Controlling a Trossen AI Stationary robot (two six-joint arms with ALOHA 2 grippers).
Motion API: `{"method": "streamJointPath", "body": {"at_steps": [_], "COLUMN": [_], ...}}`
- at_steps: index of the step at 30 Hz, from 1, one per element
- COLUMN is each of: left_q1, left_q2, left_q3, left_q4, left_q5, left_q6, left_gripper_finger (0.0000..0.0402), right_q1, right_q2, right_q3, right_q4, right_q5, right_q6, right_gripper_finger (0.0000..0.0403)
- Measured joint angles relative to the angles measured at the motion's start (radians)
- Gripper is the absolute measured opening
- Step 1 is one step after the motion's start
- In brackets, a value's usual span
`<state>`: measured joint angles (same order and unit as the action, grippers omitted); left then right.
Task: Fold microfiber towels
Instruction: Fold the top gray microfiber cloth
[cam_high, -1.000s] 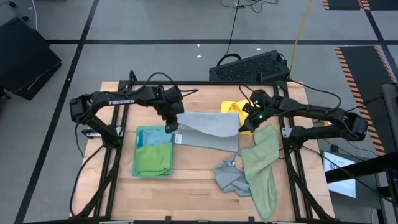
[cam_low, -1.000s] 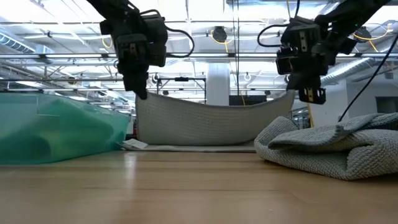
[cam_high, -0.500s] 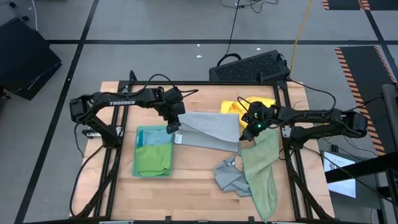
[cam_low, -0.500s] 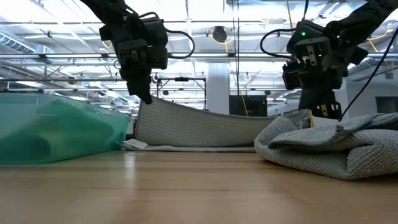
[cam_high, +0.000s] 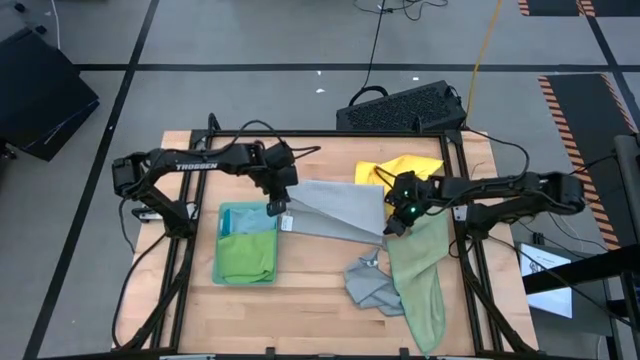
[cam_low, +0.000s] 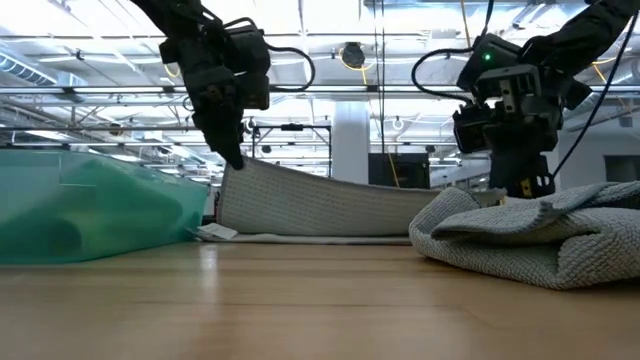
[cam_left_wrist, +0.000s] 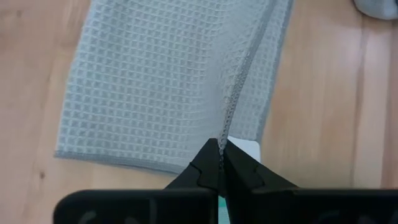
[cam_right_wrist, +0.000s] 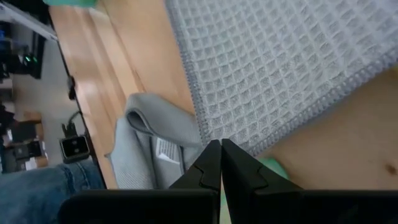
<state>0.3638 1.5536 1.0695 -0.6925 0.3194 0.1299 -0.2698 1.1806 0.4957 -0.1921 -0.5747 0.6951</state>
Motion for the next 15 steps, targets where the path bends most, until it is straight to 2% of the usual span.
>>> {"method": "streamJointPath", "body": {"at_steps": [4, 8, 15], "left_q1": [-0.030, -0.045, -0.044], "left_q2": [0.000, 0.000, 0.000], "left_q3": [0.000, 0.000, 0.000], "left_q4": [0.000, 0.001, 0.008], "left_q5": [-0.011, -0.087, -0.088], "left_q6": [0.008, 0.009, 0.029], "left_gripper_finger": [0.0004, 0.0011, 0.0007], "right_q1": [0.039, 0.061, 0.076], "right_q2": [0.047, 0.084, 0.158], "right_q3": [0.000, 0.000, 0.000], "right_q4": [0.018, 0.045, 0.080], "right_q5": [-0.001, 0.028, 0.055], "right_q6": [0.001, 0.006, 0.018], "right_gripper_finger": [0.0000, 0.0000, 0.0000]}}
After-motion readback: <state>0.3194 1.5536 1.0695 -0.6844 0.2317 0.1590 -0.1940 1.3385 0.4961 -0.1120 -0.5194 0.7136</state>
